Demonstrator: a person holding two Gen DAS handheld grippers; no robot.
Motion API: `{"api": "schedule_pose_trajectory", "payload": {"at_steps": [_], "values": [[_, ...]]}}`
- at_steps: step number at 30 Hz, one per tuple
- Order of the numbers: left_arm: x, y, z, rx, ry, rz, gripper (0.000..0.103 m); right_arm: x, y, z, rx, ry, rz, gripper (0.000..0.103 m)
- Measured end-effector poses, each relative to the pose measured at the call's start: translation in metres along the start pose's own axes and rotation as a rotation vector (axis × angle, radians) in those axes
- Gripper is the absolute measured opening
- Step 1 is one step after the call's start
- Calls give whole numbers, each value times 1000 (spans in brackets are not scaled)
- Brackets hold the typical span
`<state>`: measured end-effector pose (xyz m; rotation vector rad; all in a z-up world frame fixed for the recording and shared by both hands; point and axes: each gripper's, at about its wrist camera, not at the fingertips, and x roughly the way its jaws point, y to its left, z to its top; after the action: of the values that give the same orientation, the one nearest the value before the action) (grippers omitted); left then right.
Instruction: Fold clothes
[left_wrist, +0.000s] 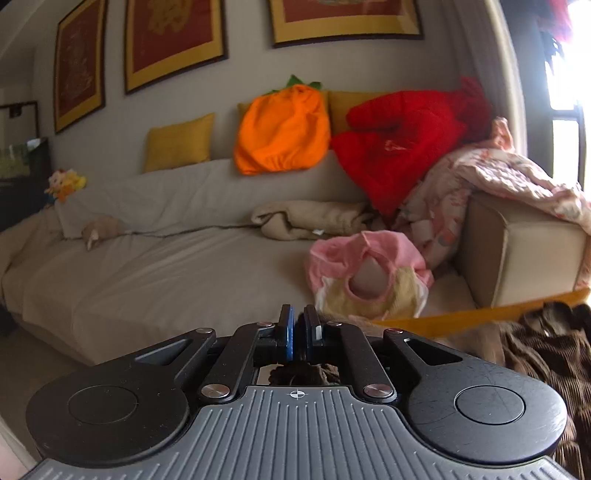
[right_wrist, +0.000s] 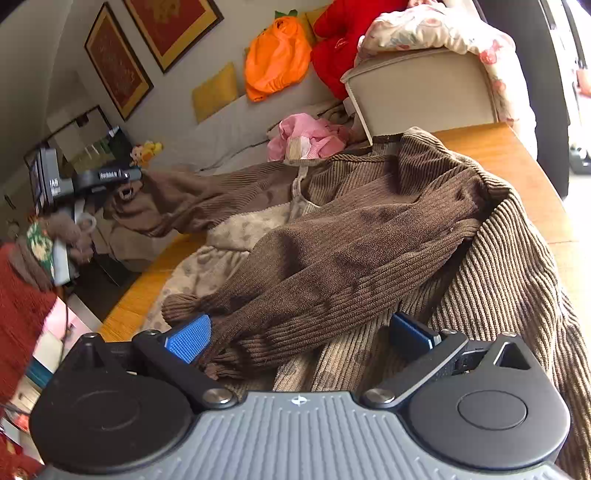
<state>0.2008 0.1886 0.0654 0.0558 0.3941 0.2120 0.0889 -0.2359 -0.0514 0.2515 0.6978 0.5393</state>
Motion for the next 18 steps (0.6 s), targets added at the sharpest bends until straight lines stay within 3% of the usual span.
{"api": "schedule_pose_trajectory", "payload": {"at_steps": [3, 6, 10, 11, 13, 16, 17, 18], "values": [[6, 18, 6, -39, 17, -24, 6, -6, 29, -1, -208, -16, -49, 103], [0, 32, 0, -160, 75, -167, 16, -15, 63, -2, -485, -8, -44, 98], [-15, -2, -23, -207, 139, -397, 59, -5, 93, -3, -624, 78, 38, 92], [-16, -17, -31, -211, 159, -457, 63, 3, 98, -5, -639, 91, 33, 90], [-18, -48, -42, -207, 192, -562, 82, 24, 107, -13, -696, 99, -23, 84], [-24, -92, -58, -169, 206, -659, 100, 44, 105, -13, -698, 103, -53, 71], [-27, -105, -62, -149, 207, -655, 100, 48, 103, -11, -685, 105, -52, 60], [-30, -116, -67, -132, 205, -647, 100, 47, 99, -6, -665, 109, -52, 41]]}}
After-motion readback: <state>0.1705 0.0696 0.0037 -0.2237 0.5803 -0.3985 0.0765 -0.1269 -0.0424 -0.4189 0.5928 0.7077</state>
